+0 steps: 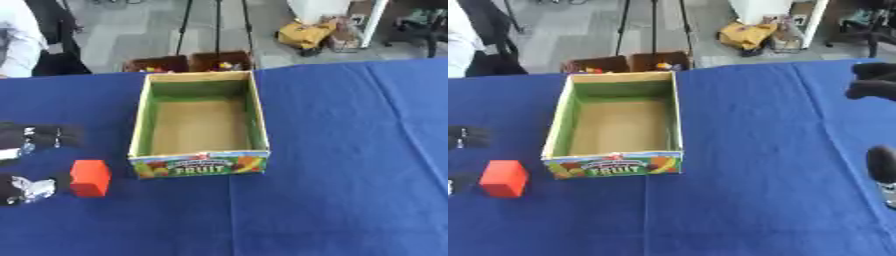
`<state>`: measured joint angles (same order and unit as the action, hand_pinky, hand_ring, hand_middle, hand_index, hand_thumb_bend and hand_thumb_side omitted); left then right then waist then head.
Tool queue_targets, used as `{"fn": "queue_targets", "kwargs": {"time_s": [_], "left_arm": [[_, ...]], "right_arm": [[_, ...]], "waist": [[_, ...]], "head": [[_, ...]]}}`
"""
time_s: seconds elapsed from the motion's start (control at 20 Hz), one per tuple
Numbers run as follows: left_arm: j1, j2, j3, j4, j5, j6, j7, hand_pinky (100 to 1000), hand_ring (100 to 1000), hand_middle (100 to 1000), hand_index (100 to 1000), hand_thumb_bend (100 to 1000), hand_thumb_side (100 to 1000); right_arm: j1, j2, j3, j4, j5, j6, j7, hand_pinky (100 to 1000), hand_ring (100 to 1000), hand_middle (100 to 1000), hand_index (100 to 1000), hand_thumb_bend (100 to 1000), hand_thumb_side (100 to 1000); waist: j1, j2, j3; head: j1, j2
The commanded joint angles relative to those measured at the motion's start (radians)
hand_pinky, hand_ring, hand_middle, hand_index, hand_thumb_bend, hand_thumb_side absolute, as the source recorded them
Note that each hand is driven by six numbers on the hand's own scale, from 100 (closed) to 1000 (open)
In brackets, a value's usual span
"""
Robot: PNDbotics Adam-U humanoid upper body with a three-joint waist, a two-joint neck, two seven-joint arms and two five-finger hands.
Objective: Pick up objects on the table and place them in the box.
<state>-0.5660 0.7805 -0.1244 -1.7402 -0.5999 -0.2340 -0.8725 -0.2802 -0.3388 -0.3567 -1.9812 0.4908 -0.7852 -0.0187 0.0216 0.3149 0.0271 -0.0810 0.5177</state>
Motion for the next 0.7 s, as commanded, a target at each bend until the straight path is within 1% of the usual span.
{"fn": "queue_targets", "kwargs": {"time_s": [0.05, 0.15, 0.2, 0.25, 0.3, 0.35, 0.4, 0.45, 0.5, 0.7], "left_arm": [[-0.014, 0.014, -0.004, 0.012, -0.012, -0.03, -0.032, 786, 960, 1000, 1000, 100, 848], [-0.018, 0.013, -0.011, 0.024, -0.024, -0.039, -0.034, 787, 962, 1000, 1000, 100, 754], [-0.02, 0.012, -0.013, 0.03, -0.03, -0.043, -0.034, 786, 963, 1000, 1000, 100, 754], [-0.023, 0.01, -0.015, 0.036, -0.035, -0.046, -0.034, 785, 963, 1000, 1000, 100, 776], [-0.026, 0.007, -0.017, 0.043, -0.036, -0.049, -0.034, 784, 962, 1000, 1000, 100, 856], [-0.03, 0.005, -0.019, 0.05, -0.037, -0.053, -0.034, 786, 964, 1000, 1000, 163, 939], [-0.033, 0.004, -0.022, 0.059, -0.037, -0.057, -0.035, 785, 963, 1000, 1000, 241, 1000], [-0.036, 0.003, -0.026, 0.07, -0.038, -0.061, -0.035, 783, 962, 1000, 1000, 291, 1000], [-0.041, 0.003, -0.027, 0.081, -0.044, -0.066, -0.035, 776, 957, 1000, 1000, 315, 1000], [-0.06, -0.008, -0.024, 0.129, -0.089, -0.072, -0.035, 772, 955, 1000, 1000, 334, 1000]], "right_arm": [[-0.005, -0.018, -0.004, -0.019, -0.012, -0.002, 0.004, 662, 753, 551, 756, 328, 1000], [-0.005, -0.017, -0.004, -0.019, -0.012, -0.002, 0.003, 662, 753, 550, 754, 328, 1000], [-0.006, -0.017, -0.003, -0.019, -0.012, -0.002, 0.003, 662, 753, 549, 754, 328, 1000], [-0.006, -0.017, -0.003, -0.019, -0.012, -0.003, 0.004, 662, 753, 549, 753, 328, 1000], [-0.007, -0.017, -0.002, -0.019, -0.013, -0.003, 0.004, 662, 753, 548, 753, 329, 1000], [-0.007, -0.017, -0.002, -0.019, -0.013, -0.003, 0.004, 662, 753, 547, 752, 329, 1000], [-0.008, -0.017, -0.002, -0.019, -0.013, -0.004, 0.004, 662, 752, 547, 751, 329, 1000], [-0.008, -0.017, -0.001, -0.019, -0.013, -0.004, 0.004, 662, 752, 546, 751, 329, 1000], [-0.008, -0.017, -0.001, -0.019, -0.014, -0.005, 0.004, 662, 752, 545, 750, 330, 1000], [-0.01, -0.016, 0.001, -0.019, -0.015, -0.006, 0.008, 663, 752, 541, 747, 331, 1000]], "waist": [[0.01, 0.003, 0.0], [0.009, 0.005, 0.0], [0.009, 0.005, 0.0], [0.009, 0.006, 0.0], [0.009, 0.007, -0.001], [0.01, 0.008, -0.002], [0.01, 0.009, -0.004], [0.011, 0.01, -0.005], [0.011, 0.011, -0.007], [0.015, 0.015, -0.013]], "head": [[0.002, -0.012], [0.004, -0.013], [0.005, -0.014], [0.007, -0.014], [0.009, -0.015], [0.011, -0.016], [0.012, -0.017], [0.014, -0.018], [0.015, -0.019], [0.019, -0.025]]}}
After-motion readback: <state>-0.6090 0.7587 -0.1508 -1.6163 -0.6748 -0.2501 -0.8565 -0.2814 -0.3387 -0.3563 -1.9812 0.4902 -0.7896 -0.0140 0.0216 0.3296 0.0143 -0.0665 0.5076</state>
